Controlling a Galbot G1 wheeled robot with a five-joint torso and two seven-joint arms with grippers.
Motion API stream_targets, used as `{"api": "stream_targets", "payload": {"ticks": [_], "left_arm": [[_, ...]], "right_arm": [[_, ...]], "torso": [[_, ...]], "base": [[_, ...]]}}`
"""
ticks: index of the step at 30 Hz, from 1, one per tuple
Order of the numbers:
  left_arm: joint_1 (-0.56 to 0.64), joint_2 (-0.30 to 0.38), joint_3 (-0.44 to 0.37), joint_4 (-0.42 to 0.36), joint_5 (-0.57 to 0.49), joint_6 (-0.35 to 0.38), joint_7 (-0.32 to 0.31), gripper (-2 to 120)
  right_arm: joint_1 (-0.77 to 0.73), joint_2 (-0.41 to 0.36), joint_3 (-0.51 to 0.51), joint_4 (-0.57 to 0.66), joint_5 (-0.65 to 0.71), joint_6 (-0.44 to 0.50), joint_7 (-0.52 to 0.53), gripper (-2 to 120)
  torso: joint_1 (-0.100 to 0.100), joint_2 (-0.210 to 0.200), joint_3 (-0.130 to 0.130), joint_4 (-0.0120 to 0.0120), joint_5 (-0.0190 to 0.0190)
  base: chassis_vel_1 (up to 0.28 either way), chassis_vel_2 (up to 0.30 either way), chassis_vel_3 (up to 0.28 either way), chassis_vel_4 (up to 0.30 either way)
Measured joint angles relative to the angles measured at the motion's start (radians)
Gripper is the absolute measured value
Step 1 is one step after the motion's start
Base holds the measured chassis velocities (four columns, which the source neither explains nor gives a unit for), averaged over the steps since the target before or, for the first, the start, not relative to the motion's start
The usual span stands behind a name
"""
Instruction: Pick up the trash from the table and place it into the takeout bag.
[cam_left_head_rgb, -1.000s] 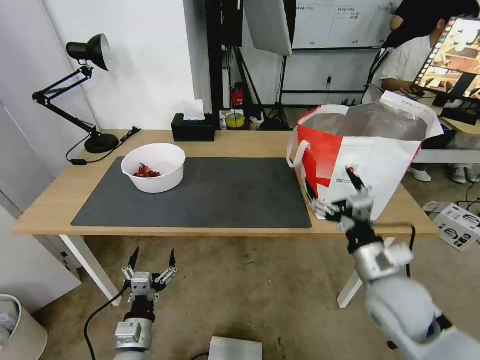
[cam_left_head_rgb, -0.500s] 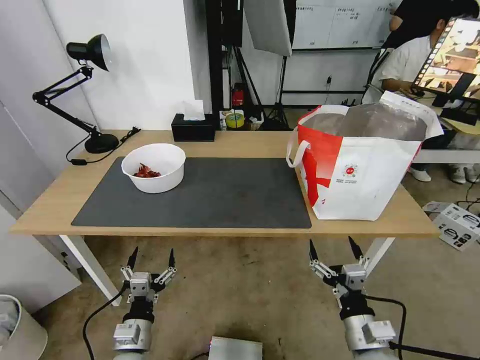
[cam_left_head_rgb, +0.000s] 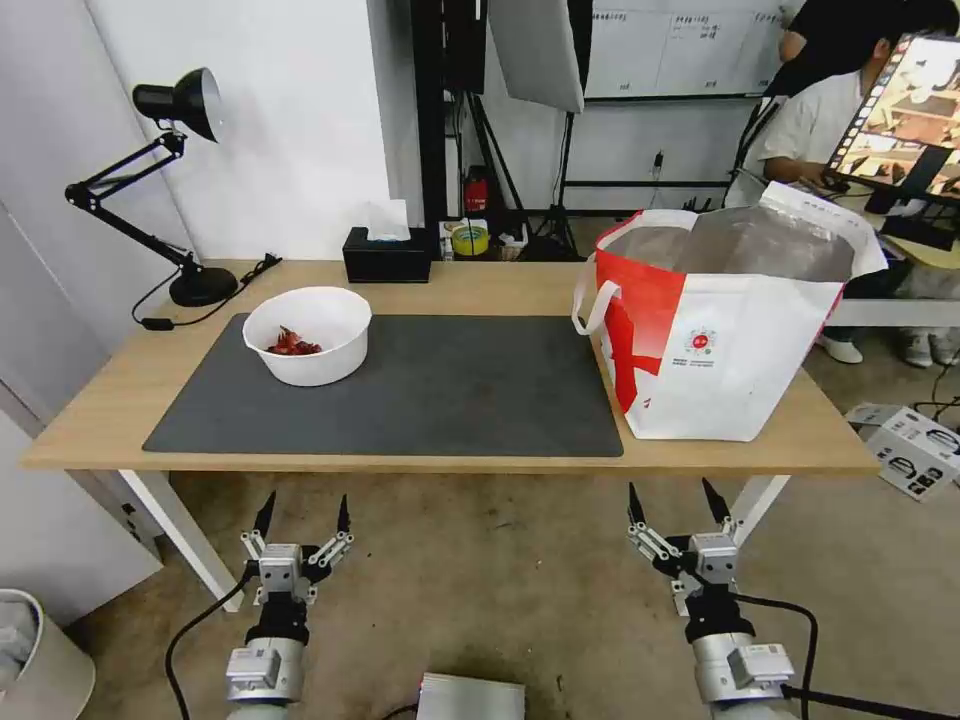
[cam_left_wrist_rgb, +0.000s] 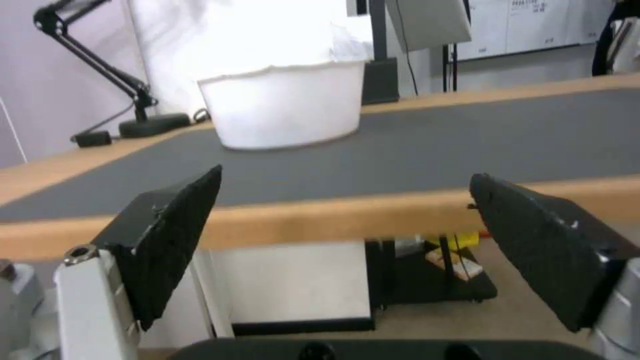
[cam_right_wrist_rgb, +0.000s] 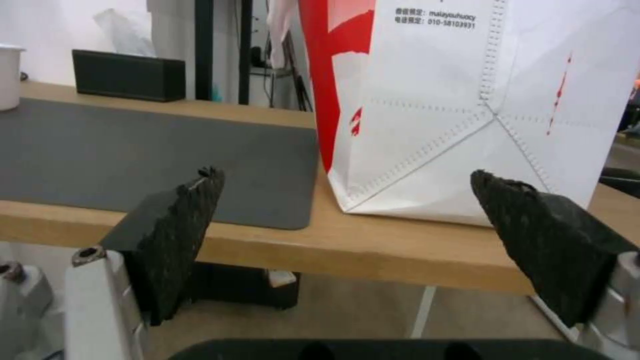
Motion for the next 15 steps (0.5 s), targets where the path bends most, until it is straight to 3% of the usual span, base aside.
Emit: {"api": "stream_targets", "payload": {"ticks": [3,6,7,10,11,14,15], "left_arm": [[-0.017,0.025,-0.006,-0.035,-0.039,0.041,-0.002,100],[-0.061,0.095,-0.015,-0.119,-0.177,0.175,-0.022,100],[-0.061,0.095,-0.015,-0.119,-0.177,0.175,-0.022,100],[-0.128,0.205,-0.030,-0.202,-0.407,0.332,-0.077,100],[-0.128,0.205,-0.030,-0.202,-0.407,0.332,-0.077,100],[-0.211,0.343,-0.040,-0.230,-0.643,0.471,-0.148,100],[-0.211,0.343,-0.040,-0.230,-0.643,0.471,-0.148,100]], "right_arm": [[0.007,0.000,-0.002,-0.003,0.001,-0.001,0.000,92],[0.020,-0.005,-0.008,-0.007,0.002,-0.003,0.000,92],[0.020,-0.005,-0.008,-0.007,0.002,-0.003,0.000,92],[0.033,-0.017,-0.020,-0.007,0.003,-0.008,0.000,92],[0.033,-0.017,-0.020,-0.007,0.003,-0.008,0.000,92],[0.038,-0.019,-0.024,-0.003,0.004,-0.011,-0.003,92],[0.038,-0.019,-0.024,-0.003,0.004,-0.011,-0.003,92]], "torso": [[0.000,0.000,0.000,0.0000,0.0000],[0.000,0.000,0.000,-0.0003,0.0001],[0.000,0.000,0.000,-0.0003,0.0001],[0.000,0.000,0.000,0.0002,0.0001],[0.000,0.000,0.000,0.0002,0.0001],[0.000,0.000,0.000,-0.0002,-0.0001],[0.000,0.000,0.000,-0.0002,-0.0001]], "base": [[0.000,0.000,0.000,0.000],[0.000,0.000,0.000,0.000],[0.000,0.000,0.000,0.000],[0.000,0.000,0.000,0.000],[0.000,0.000,0.000,0.000],[0.000,0.000,0.000,0.000],[0.000,0.000,0.000,0.000]]}}
